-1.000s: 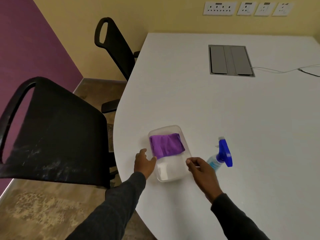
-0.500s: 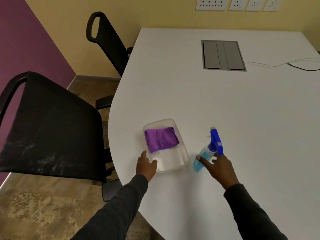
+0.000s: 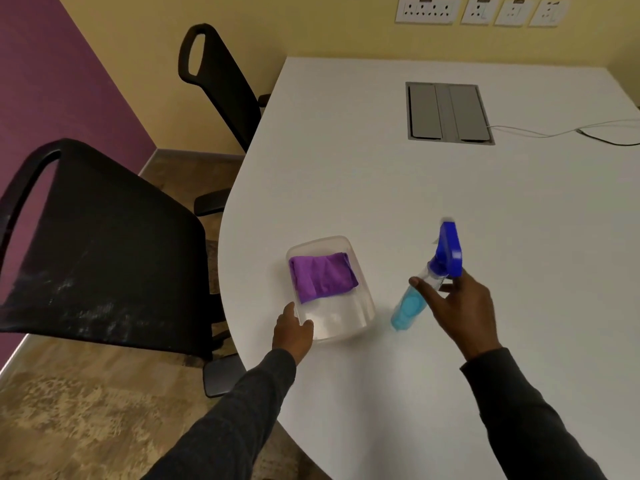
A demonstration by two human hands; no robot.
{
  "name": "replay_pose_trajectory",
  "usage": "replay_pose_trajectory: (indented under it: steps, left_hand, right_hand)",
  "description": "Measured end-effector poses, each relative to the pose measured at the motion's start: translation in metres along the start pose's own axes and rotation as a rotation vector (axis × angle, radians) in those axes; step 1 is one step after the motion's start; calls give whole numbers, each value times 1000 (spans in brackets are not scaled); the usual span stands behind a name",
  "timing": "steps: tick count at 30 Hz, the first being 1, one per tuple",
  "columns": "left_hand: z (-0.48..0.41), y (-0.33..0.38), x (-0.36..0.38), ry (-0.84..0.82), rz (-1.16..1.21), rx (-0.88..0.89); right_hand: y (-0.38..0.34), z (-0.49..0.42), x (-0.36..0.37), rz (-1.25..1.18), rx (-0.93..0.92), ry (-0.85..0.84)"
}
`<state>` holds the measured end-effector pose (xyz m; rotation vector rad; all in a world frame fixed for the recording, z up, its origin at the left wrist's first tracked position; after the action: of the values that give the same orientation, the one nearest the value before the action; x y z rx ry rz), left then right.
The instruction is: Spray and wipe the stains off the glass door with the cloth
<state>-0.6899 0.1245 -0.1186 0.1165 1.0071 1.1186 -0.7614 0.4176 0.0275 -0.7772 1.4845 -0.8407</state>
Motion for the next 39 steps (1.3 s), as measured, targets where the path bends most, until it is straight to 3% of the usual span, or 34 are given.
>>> replay_pose_trajectory:
  steps: [5, 8, 14, 21, 29, 39]
  left_hand:
    - [2, -3, 5, -13, -4, -5]
    - [3, -4, 6, -13, -14, -2]
    - [6, -6, 7, -15, -16, -18]
    - [9, -6, 10, 4, 3, -39]
    - [17, -4, 17, 6, -2, -70]
    - [36, -7, 19, 8, -38, -64]
  right_hand:
    - [-62, 6, -17, 27, -296, 146]
    - [-80, 10, -5, -13, -370, 163]
    - [-63, 17, 59, -116, -251, -7]
    - [-19, 26, 119, 42, -89, -187]
    - [5, 33, 128, 193, -16, -251]
    - [38, 59, 107, 186, 92, -305]
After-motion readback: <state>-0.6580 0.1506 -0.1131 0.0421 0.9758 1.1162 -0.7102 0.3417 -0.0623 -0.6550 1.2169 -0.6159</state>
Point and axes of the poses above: each hand's wrist, its own z-axis away from the middle knuckle, its own x-axis out of the palm, y = z × x, the point moved 6 cm from there along -z, towards the middle knuckle, and after that the axes turned 13 degrees about -z, right-handed, at the moved point
